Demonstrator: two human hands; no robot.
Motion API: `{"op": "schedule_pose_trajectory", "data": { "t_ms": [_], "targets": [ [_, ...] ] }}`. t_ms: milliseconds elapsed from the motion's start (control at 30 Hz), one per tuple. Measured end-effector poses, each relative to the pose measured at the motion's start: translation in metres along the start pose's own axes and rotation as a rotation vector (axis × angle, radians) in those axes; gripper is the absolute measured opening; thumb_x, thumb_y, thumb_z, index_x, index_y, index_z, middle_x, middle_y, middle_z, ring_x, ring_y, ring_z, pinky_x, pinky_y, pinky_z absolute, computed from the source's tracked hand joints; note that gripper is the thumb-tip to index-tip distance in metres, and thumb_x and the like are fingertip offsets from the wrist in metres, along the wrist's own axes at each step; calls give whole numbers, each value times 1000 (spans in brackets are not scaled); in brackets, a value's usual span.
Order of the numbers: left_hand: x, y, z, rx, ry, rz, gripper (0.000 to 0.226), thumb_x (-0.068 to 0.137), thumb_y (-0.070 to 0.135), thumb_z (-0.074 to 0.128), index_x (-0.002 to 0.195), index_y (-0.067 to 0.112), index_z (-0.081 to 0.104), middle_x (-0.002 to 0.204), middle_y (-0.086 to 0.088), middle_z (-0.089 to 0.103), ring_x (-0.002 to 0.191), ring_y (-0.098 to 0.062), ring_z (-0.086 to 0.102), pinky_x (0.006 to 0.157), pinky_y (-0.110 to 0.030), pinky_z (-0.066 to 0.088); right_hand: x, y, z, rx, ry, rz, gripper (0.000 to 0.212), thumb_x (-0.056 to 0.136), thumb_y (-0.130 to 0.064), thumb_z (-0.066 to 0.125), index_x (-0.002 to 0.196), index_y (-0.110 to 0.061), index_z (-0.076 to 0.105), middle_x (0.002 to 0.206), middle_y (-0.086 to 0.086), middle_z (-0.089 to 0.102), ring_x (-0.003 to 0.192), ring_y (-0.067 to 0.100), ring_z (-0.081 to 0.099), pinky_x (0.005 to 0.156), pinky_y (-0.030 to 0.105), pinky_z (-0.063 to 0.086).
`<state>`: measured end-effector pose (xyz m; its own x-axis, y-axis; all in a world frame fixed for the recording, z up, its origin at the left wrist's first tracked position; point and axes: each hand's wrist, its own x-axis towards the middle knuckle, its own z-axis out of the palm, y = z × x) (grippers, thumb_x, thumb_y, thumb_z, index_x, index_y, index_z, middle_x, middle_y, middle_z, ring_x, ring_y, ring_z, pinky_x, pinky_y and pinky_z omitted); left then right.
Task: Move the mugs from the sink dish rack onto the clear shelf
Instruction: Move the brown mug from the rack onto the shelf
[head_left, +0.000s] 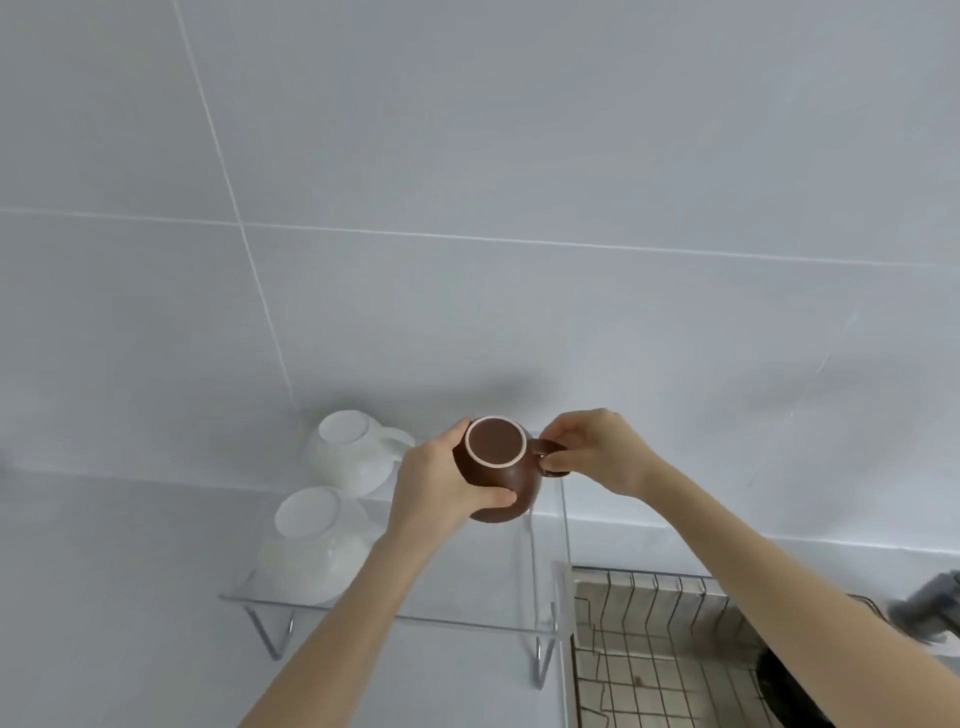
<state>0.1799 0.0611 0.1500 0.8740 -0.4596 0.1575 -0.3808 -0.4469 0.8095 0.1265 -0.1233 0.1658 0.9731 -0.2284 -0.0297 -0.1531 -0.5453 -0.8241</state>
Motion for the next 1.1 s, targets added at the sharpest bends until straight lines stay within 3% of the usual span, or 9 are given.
{"op": "schedule_pose_trajectory", "data": {
  "t_ms": [133, 267, 400, 567, 700, 800, 967, 1100],
  "targets": [
    [12, -17, 0, 41, 42, -56, 69, 47, 26, 86, 111, 26, 60, 85, 9, 64, 84, -14, 57, 72, -23, 43, 28, 4, 14, -10, -49, 17, 19, 68, 8, 67, 72, -10, 64, 67, 1, 67, 55, 6, 63, 66, 19, 53],
    [20, -28, 7, 21, 86, -98, 61, 50, 24, 85, 107, 26, 64, 94, 3, 73, 90, -18, 64, 77, -29, 51, 47, 10, 19, -56, -77, 27, 20, 70, 7, 66, 74, -11, 62, 67, -2, 65, 49, -6, 58, 55, 5, 45],
    [28, -30, 15, 12, 141, -90, 46, 62, 20, 78, 106, 18, 68, 101, -2, 75, 97, -22, 65, 82, -31, 50, 54, 26, 20, -36, -76, 65, 19, 70, 7, 65, 71, -12, 64, 61, 0, 68, 55, 11, 63, 60, 13, 49],
    [28, -27, 21, -4, 144, -63, 37, 62, 18, 78, 98, 19, 71, 92, -1, 76, 87, -21, 65, 75, -26, 46, 56, 32, 14, 10, -93, 69, 27, 72, 12, 63, 69, -14, 61, 66, 1, 66, 50, 4, 63, 58, 11, 51],
    [26, -28, 24, -1, 170, -48, 34, 63, 20, 79, 95, 17, 71, 85, -4, 76, 73, -20, 58, 66, -20, 39, 58, 34, 14, -24, -105, 58, 27, 72, 9, 64, 70, -17, 62, 69, 1, 66, 57, 9, 63, 66, 18, 52],
    [25, -28, 25, -7, 185, -38, 31, 63, 20, 79, 93, 16, 72, 81, -5, 75, 68, -17, 52, 61, -19, 34, 57, 35, 15, -14, -100, 63, 26, 73, 10, 63, 72, -16, 61, 71, 3, 66, 55, 7, 63, 64, 16, 52],
    [25, -32, 27, 6, 191, -31, 36, 64, 21, 79, 98, 16, 70, 85, -6, 73, 67, -16, 48, 61, -17, 30, 52, 32, 17, -68, -82, 38, 19, 76, 4, 61, 87, -11, 63, 87, 8, 67, 73, 16, 65, 79, 26, 51],
    [23, -33, 33, 77, 168, -45, 45, 71, 23, 75, 113, 13, 61, 111, -7, 67, 102, -25, 58, 85, -27, 41, 34, 32, 7, -222, -23, 15, 36, 83, -5, 57, 118, -14, 55, 119, 6, 62, 114, 17, 55, 99, 28, 41]
  ]
}}
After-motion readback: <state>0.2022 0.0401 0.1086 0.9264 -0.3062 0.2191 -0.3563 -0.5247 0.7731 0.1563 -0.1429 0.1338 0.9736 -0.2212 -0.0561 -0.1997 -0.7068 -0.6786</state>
